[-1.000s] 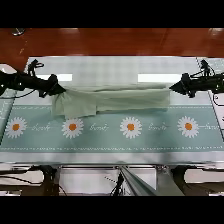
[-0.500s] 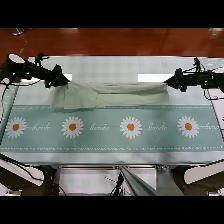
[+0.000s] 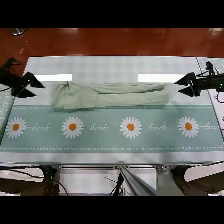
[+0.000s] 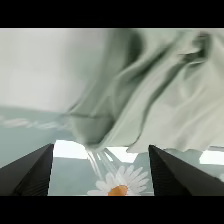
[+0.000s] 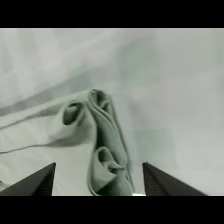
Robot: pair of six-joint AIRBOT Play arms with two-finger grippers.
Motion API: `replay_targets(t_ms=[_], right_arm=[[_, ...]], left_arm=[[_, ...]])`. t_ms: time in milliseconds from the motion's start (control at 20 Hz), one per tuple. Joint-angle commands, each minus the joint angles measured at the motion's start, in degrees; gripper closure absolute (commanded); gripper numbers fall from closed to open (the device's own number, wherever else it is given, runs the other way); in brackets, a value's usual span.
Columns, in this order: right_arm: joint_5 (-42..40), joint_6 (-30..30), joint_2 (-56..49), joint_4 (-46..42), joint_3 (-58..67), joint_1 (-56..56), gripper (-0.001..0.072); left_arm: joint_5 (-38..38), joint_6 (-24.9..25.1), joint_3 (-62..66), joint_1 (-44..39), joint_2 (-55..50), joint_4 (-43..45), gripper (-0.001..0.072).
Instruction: Fold the shirts.
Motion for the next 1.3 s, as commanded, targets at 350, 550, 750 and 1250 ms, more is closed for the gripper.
replay_targets(t_ms=[350, 550, 750, 1250], right_arm=[[-3.5, -3.1, -4.4, 3.7, -3.1, 6.4, 0.0085], [-3.6, -2.6, -5.8, 3.9, -3.1, 11.1, 0.0113], [2.1, -2.9, -3.2, 2.9, -1.3, 11.7, 0.0687], [6.6, -2.3, 41.1, -14.4, -20.7, 8.0, 0.0687]], left_arm=[[27.5, 5.2, -46.0, -12.4, 36.5, -9.9, 0.0004], [28.1, 5.3, -45.9, -17.4, 33.7, -15.1, 0.0004], [28.2, 5.4, -45.7, -19.6, 31.1, -20.3, 0.0595], [39.3, 13.4, -29.2, -44.4, 15.9, -28.3, 0.0682]])
